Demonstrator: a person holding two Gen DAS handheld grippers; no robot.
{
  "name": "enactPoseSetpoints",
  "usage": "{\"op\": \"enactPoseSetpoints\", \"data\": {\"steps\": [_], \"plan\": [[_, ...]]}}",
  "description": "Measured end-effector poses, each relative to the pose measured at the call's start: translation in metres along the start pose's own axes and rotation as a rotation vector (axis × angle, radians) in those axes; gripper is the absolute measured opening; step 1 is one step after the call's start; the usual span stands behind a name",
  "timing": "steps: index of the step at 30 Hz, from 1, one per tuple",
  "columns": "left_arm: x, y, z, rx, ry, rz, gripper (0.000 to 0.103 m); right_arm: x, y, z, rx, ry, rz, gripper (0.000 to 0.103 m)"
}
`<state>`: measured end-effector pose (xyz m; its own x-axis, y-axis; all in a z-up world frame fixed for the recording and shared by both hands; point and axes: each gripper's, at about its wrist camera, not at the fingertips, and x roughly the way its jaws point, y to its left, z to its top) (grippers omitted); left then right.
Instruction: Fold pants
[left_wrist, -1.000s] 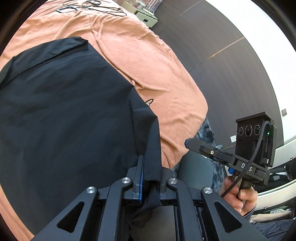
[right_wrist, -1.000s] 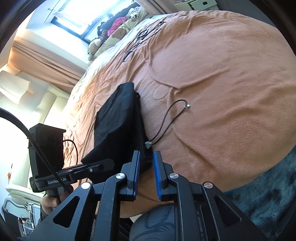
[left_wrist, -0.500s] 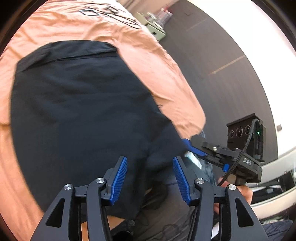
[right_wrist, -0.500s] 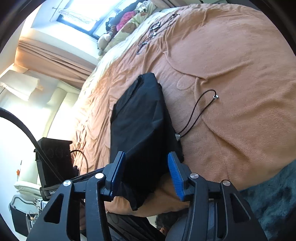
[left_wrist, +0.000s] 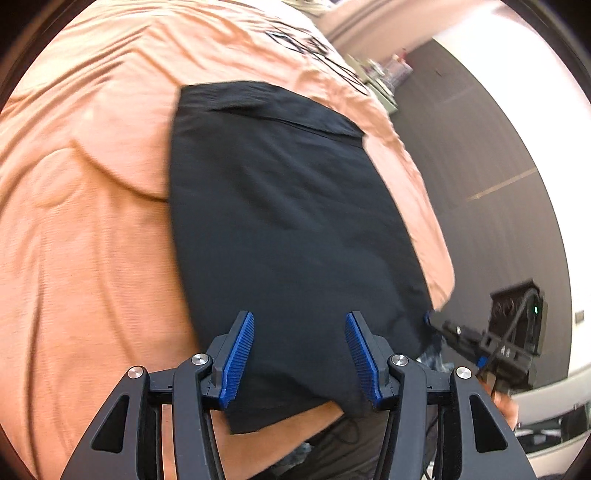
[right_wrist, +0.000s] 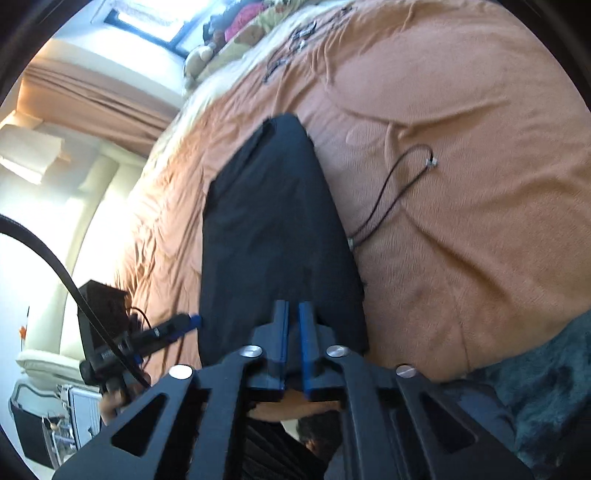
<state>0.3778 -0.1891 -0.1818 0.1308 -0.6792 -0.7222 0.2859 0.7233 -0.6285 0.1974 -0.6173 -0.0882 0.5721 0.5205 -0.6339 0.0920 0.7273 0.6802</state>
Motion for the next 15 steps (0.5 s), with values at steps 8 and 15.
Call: {"op": "enactPoseSetpoints", "data": {"steps": [8,15], "plan": [[-0.016,0.039,0.007,-0.065,-0.020,0.042,0.054,0.001,0.003,-0.015,-0.025,0.061,0.098,0.000],[-0.010,0.053,0.001,-0.107,-0.005,0.032,0.054,-0.016,-0.005,-0.007,-0.045,-0.005,0.014,0.000]]}}
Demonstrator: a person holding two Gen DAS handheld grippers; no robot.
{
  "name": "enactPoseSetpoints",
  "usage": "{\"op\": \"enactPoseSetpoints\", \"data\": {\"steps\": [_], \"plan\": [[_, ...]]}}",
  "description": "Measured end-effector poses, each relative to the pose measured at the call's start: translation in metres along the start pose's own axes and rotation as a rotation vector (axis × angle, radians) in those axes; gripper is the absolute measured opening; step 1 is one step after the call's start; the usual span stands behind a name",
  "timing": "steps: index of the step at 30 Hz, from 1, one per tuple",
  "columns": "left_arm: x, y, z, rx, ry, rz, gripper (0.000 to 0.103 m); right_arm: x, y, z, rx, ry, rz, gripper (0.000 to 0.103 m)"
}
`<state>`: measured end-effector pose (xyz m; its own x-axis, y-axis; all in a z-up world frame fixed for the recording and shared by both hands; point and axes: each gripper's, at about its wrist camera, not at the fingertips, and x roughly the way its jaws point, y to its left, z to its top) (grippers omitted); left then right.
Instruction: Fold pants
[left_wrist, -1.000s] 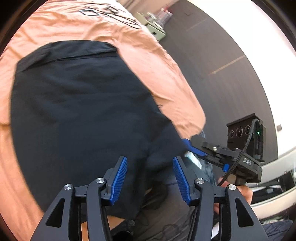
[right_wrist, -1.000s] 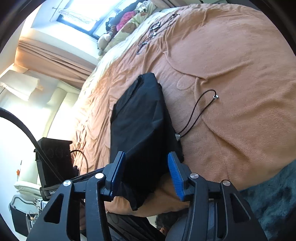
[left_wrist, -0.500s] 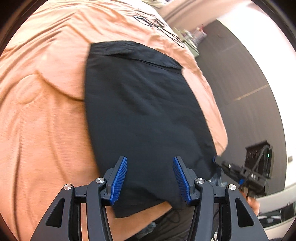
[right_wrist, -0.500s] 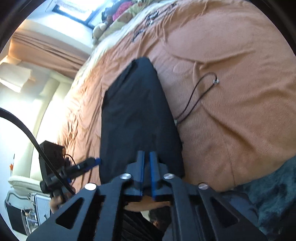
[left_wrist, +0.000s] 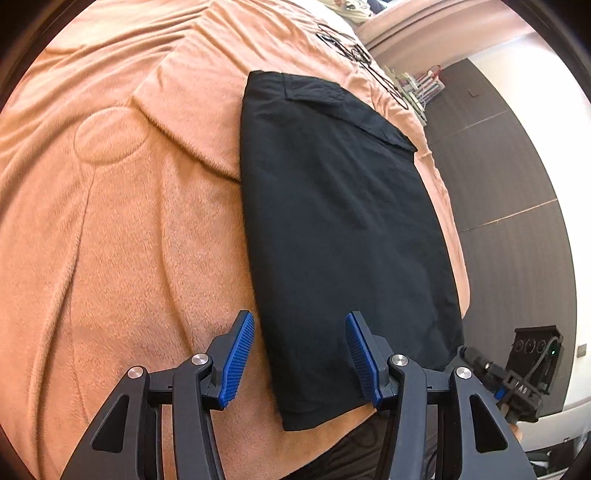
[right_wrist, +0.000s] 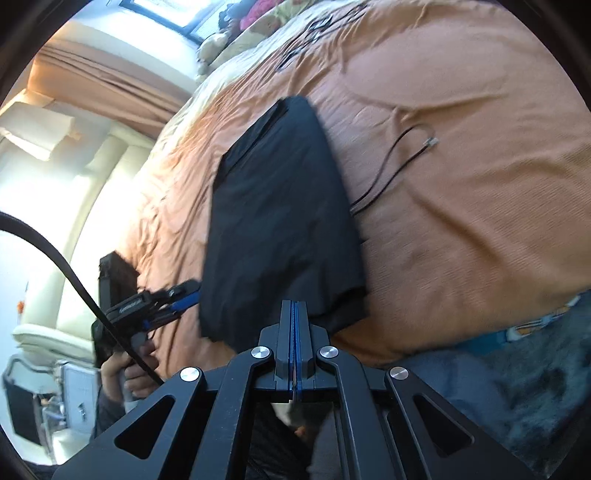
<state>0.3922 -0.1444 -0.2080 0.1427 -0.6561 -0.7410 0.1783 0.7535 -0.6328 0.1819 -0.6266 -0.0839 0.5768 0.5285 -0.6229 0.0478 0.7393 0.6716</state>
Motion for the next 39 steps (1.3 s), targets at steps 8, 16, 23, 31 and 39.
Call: {"op": "enactPoseSetpoints", "data": {"steps": [8,16,23,31,39], "plan": [[0.005,-0.002,0.000,-0.018,0.001,-0.009,0.056,0.004,-0.003,0.016,-0.002,-0.041,-0.026,0.062],[0.007,0.007,-0.009,-0.068,0.010,-0.044,0.062,0.026,-0.015,0.009,0.056,0.044,0.005,0.004],[0.015,0.008,-0.021,-0.092,0.022,-0.109,0.059,0.032,-0.018,0.004,0.081,0.054,0.078,0.003],[0.001,0.016,-0.021,-0.103,0.008,-0.105,0.011,0.039,-0.017,0.003,0.056,0.071,0.084,0.003],[0.009,0.007,-0.015,-0.084,0.045,-0.059,0.026,0.035,-0.022,0.013,0.056,0.063,-0.009,0.012]]}}
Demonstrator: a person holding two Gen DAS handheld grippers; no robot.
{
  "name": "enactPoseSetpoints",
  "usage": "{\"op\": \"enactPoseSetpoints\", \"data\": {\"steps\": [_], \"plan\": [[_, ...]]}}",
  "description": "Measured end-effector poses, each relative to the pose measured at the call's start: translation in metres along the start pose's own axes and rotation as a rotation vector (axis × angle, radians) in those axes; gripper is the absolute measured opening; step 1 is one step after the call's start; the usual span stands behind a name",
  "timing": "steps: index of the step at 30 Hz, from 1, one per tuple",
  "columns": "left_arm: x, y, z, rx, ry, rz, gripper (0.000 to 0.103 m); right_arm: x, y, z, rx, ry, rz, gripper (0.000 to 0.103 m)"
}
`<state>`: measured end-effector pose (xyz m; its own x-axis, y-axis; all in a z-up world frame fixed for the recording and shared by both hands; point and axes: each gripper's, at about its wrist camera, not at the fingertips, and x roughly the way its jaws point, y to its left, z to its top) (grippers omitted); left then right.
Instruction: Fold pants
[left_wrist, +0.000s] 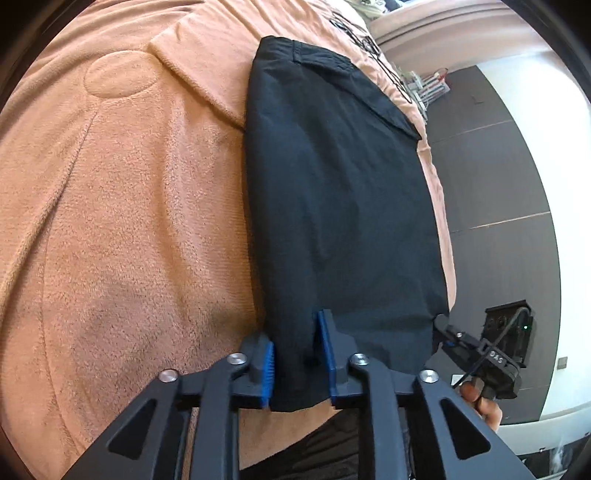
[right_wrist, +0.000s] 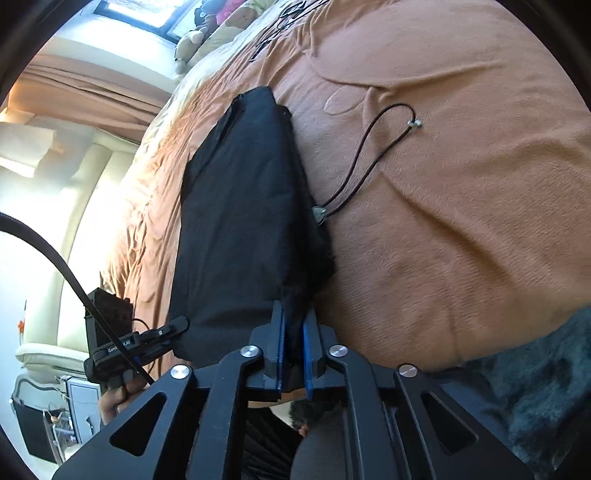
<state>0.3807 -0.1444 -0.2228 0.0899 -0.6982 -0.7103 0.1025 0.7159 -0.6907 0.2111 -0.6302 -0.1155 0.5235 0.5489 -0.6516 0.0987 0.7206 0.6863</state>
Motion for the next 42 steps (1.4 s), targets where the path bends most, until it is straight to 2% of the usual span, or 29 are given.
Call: {"op": "enactPoseSetpoints", "data": {"steps": [1,2,3,4,5,15,16,17,19,22,29,42], "plan": [[-0.001,0.001,0.002,-0.002,-0.003,-0.001,0.028,-0.003,0.001,0.003,-0.010,-0.013,-0.004,0.020],[-0.002,0.002,0.003,-0.006,-0.007,-0.005,0.034,-0.006,0.003,0.005,-0.017,-0.026,-0.007,0.035],[-0.002,0.002,0.005,-0.009,-0.015,-0.008,0.041,-0.009,0.004,0.008,-0.023,-0.043,-0.010,0.043],[-0.004,0.004,0.008,-0.013,-0.027,-0.010,0.046,-0.012,0.005,0.010,-0.030,-0.059,-0.010,0.056],[-0.005,0.006,0.009,-0.019,-0.041,-0.013,0.046,-0.013,0.005,0.012,-0.033,-0.067,-0.010,0.057],[0.006,0.008,0.020,-0.046,-0.057,-0.053,0.046,0.026,-0.001,0.039,-0.014,0.019,-0.023,0.057],[0.008,0.008,0.019,-0.045,-0.057,-0.054,0.044,0.033,-0.002,0.040,-0.015,0.034,-0.028,0.053],[0.009,0.005,0.019,-0.039,-0.057,-0.048,0.041,0.038,-0.002,0.044,-0.010,0.045,-0.029,0.046],[0.009,0.004,0.016,-0.031,-0.056,-0.030,0.024,0.050,-0.005,0.044,0.011,0.078,-0.004,0.036],[0.003,0.008,0.014,-0.051,-0.060,-0.055,0.013,0.051,-0.003,0.045,0.018,0.079,-0.005,0.035],[-0.019,0.009,0.015,-0.035,-0.076,-0.040,0.010,0.056,0.005,0.036,0.018,0.110,0.023,0.029],[-0.056,0.038,0.005,-0.091,-0.100,0.028,0.010,0.097,0.033,0.011,-0.017,0.217,0.115,0.028]]}}
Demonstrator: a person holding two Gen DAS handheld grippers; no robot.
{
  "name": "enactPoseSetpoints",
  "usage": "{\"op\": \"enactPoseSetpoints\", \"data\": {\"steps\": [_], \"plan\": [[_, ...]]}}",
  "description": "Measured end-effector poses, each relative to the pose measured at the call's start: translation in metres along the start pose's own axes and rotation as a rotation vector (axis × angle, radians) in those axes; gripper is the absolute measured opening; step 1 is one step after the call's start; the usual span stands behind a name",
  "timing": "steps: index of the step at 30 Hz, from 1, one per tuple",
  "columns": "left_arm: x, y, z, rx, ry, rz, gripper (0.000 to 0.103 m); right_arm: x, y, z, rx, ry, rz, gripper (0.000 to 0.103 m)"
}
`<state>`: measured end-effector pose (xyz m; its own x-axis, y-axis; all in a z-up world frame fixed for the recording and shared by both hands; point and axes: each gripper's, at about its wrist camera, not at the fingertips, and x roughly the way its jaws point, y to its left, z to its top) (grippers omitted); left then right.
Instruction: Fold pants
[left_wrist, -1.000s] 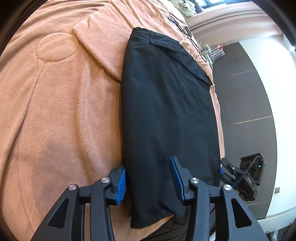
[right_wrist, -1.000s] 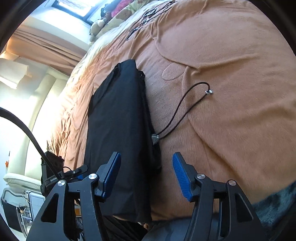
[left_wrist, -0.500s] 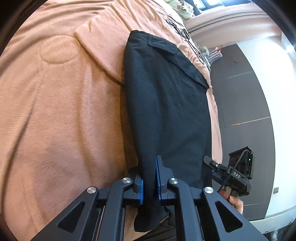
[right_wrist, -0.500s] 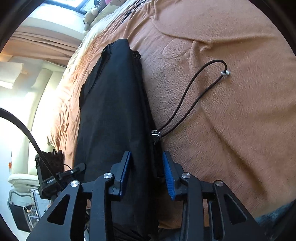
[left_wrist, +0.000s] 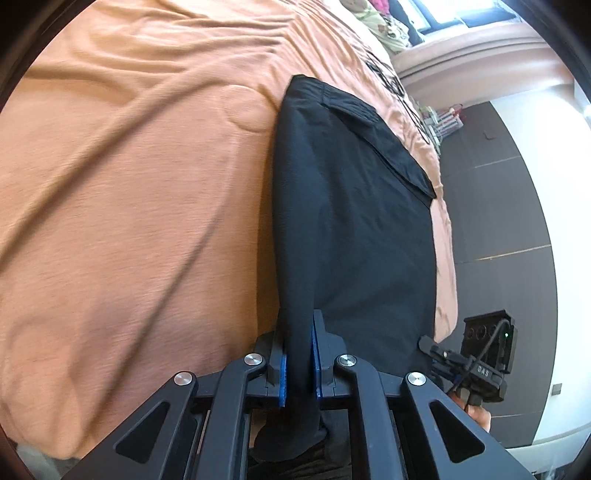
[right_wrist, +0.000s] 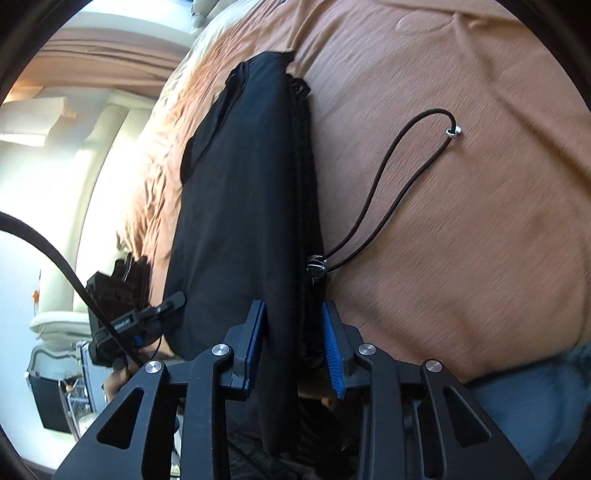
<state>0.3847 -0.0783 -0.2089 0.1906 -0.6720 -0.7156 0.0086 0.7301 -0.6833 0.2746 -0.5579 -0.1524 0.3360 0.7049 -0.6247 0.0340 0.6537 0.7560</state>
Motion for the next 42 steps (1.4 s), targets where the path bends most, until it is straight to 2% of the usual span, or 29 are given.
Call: {"op": "enactPoseSetpoints", "data": {"steps": [4,9,10,11,13,20,24,28,29,42], "plan": [[0.004,0.000,0.009,-0.010,0.013,0.005,0.012,0.003,0.000,0.007,-0.029,0.015,0.001,0.028],[0.011,-0.005,0.017,0.016,0.034,0.055,0.022,-0.023,-0.006,0.023,-0.033,-0.036,0.010,0.029],[0.013,-0.007,0.021,0.020,0.033,0.058,0.025,-0.025,-0.006,0.028,-0.034,-0.044,0.018,0.033],[0.014,-0.008,0.021,0.018,0.029,0.061,0.027,-0.028,-0.008,0.035,-0.033,-0.056,0.025,0.044],[0.017,-0.009,0.029,0.008,0.018,0.061,0.032,-0.032,-0.013,0.050,-0.029,-0.080,0.028,0.056],[0.030,-0.011,0.053,0.012,0.013,0.046,0.032,-0.009,-0.031,0.095,0.014,-0.066,0.065,0.056],[0.036,-0.011,0.066,0.025,0.018,0.035,0.032,0.008,-0.034,0.104,0.030,-0.046,0.076,0.056],[0.044,-0.009,0.081,0.028,0.028,0.023,0.032,0.024,-0.034,0.111,0.044,-0.037,0.067,0.056],[0.044,-0.007,0.082,0.031,0.029,0.020,0.032,0.021,-0.032,0.105,0.044,-0.034,0.071,0.056],[0.056,0.000,0.114,0.025,0.030,-0.062,0.032,0.038,-0.035,0.117,0.035,-0.011,0.118,0.056]]}}
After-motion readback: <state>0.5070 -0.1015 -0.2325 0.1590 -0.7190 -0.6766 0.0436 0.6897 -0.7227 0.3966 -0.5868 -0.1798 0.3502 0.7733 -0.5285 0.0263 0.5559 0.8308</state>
